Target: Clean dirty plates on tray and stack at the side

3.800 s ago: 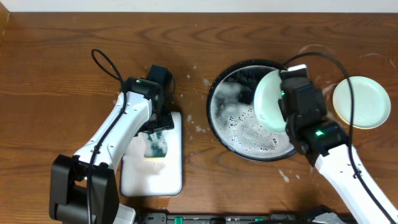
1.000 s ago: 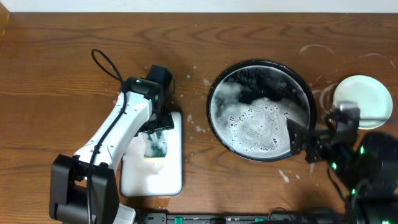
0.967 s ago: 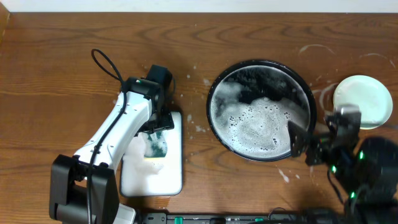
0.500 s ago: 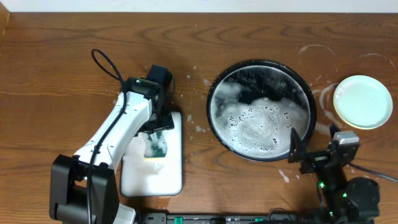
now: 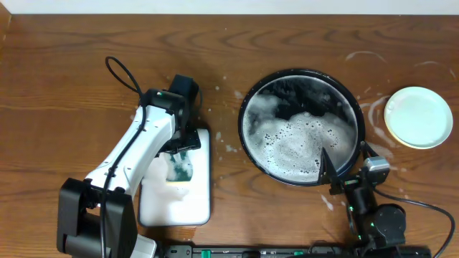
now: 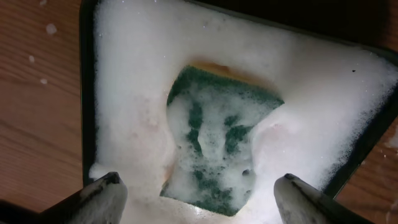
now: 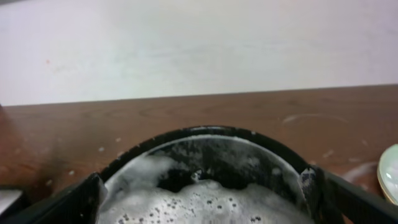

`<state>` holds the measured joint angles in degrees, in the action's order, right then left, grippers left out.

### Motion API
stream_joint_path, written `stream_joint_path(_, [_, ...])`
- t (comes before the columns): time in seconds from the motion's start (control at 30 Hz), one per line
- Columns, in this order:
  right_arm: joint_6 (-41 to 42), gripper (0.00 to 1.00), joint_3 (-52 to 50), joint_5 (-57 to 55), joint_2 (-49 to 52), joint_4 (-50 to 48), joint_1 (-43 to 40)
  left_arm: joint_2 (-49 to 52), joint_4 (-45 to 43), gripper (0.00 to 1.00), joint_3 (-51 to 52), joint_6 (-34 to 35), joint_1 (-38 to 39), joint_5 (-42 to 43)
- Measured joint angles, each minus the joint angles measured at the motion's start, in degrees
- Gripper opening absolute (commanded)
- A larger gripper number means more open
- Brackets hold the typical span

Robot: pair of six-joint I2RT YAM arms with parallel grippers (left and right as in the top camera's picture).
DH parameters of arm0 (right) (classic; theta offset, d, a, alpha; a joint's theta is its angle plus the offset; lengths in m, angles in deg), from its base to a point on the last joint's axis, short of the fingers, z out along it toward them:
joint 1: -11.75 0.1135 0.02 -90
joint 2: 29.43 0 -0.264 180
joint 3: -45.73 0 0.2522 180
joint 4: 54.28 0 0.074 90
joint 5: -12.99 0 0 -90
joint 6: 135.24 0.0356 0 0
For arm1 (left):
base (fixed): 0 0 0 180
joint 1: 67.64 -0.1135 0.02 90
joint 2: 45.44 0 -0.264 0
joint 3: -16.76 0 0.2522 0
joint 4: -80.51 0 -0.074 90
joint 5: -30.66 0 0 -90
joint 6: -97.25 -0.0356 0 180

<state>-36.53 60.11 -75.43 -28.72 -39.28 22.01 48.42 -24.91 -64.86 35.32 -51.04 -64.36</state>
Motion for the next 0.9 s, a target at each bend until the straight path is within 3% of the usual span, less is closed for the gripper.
stream_joint_path(0.9, [0.0, 0.99, -0.2, -2.1, 0.0, 2.8, 0.0, -0.5, 0.0, 0.82, 0.0, 0.0, 0.0, 0.0])
